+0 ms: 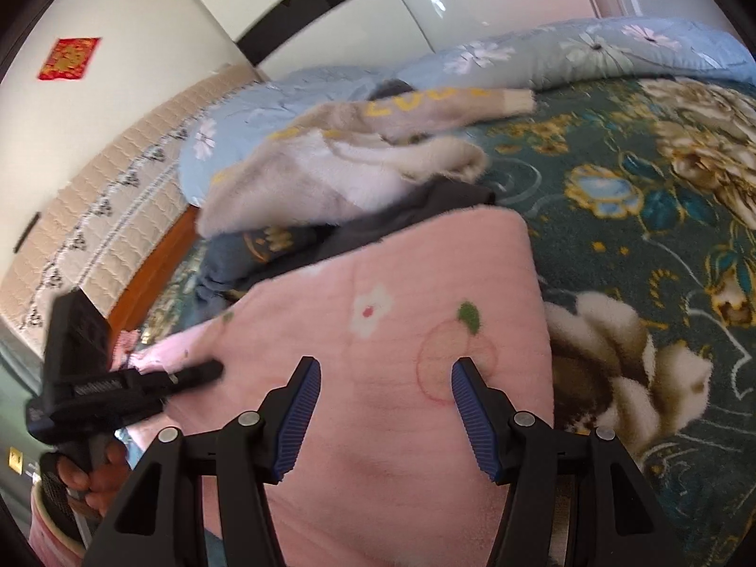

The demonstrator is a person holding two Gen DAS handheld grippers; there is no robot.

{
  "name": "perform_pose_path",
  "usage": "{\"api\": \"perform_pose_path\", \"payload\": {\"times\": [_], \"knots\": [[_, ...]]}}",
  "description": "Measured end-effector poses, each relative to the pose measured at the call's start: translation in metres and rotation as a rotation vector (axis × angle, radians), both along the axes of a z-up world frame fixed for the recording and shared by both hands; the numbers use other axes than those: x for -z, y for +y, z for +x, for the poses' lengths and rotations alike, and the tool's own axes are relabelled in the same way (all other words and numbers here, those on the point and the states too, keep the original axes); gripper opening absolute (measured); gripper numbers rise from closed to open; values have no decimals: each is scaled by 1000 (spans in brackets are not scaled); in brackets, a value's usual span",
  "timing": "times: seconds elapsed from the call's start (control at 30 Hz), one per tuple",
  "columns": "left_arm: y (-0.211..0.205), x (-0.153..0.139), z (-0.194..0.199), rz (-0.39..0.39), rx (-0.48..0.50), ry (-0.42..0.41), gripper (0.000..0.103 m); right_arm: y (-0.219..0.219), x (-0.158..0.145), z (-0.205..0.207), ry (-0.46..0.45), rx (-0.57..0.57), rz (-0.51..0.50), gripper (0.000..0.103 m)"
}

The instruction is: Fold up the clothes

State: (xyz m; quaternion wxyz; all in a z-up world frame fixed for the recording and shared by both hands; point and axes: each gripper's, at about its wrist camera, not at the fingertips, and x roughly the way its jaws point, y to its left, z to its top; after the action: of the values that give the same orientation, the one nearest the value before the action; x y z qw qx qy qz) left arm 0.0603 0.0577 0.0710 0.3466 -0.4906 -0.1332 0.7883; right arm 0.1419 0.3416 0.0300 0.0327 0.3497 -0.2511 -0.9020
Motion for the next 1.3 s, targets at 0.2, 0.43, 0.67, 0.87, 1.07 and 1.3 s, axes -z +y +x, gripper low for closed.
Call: {"api": "perform_pose_path", "payload": {"times": [0.2, 0.43, 0.67, 0.87, 1.07, 1.3], "knots": [[-75, -8, 2, 9, -117, 57, 15, -13, -16, 8, 117, -65, 5, 65], [-132, 78, -16, 51, -272, -188, 15, -35, 9, -11, -28, -135, 56, 65], [-137, 63, -18, 62, -255, -146, 15, -33, 32, -21, -151, -131, 75, 65], [-136, 81, -16, -20, -255, -193, 18, -42, 34, -22, -170, -143, 143, 65], [-156, 73, -4, 65, -296, -184, 26, -41, 25, -18, -143, -127, 146, 65], [-171, 31, 18, 94, -267, -34, 37, -62, -5, -1, -149, -133, 201, 65]]}}
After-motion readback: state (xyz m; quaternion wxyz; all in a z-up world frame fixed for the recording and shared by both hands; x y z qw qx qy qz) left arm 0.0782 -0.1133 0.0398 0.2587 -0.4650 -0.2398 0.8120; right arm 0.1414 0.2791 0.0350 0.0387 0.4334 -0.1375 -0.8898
